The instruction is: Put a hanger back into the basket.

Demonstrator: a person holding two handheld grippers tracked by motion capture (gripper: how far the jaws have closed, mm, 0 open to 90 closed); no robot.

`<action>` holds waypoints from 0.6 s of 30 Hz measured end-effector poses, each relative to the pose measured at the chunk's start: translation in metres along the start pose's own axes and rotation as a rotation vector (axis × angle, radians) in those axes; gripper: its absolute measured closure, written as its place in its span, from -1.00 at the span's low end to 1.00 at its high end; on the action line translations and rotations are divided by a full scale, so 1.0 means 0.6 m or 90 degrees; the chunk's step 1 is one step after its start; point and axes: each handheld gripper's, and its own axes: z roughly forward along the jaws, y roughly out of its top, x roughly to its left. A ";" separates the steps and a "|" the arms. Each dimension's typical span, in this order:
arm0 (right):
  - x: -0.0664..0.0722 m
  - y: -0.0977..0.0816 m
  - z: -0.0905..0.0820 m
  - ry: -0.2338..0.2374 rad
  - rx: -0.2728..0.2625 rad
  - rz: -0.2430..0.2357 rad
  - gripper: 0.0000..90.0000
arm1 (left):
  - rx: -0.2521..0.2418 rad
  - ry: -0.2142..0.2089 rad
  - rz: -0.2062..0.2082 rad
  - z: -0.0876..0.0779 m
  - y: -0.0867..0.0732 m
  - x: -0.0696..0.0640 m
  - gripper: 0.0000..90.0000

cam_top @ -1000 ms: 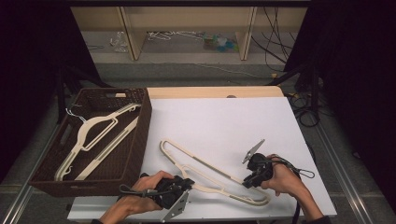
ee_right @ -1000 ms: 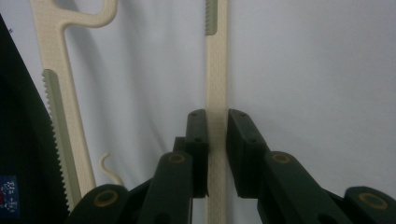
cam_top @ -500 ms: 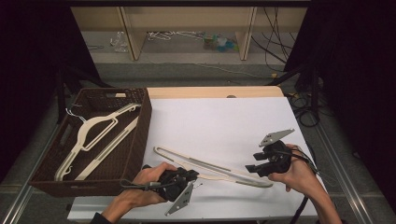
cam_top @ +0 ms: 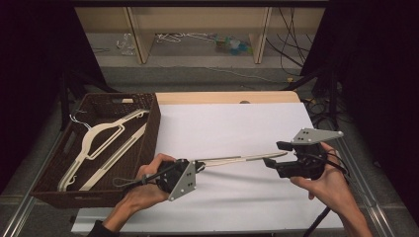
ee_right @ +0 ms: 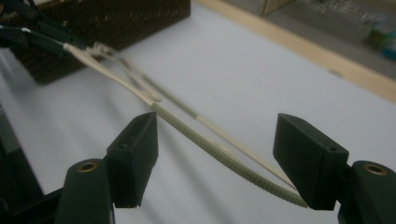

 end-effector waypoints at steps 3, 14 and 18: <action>-0.003 0.004 -0.013 -0.013 -0.033 0.007 -0.35 | 0.005 0.000 -0.031 -0.003 0.000 0.015 0.91; -0.001 -0.029 -0.002 -0.040 -0.057 0.022 -0.38 | -0.024 0.013 -0.213 -0.016 -0.016 0.057 0.91; 0.002 -0.041 0.003 -0.034 -0.046 0.025 -0.38 | -0.032 0.015 -0.243 -0.027 -0.021 0.070 0.91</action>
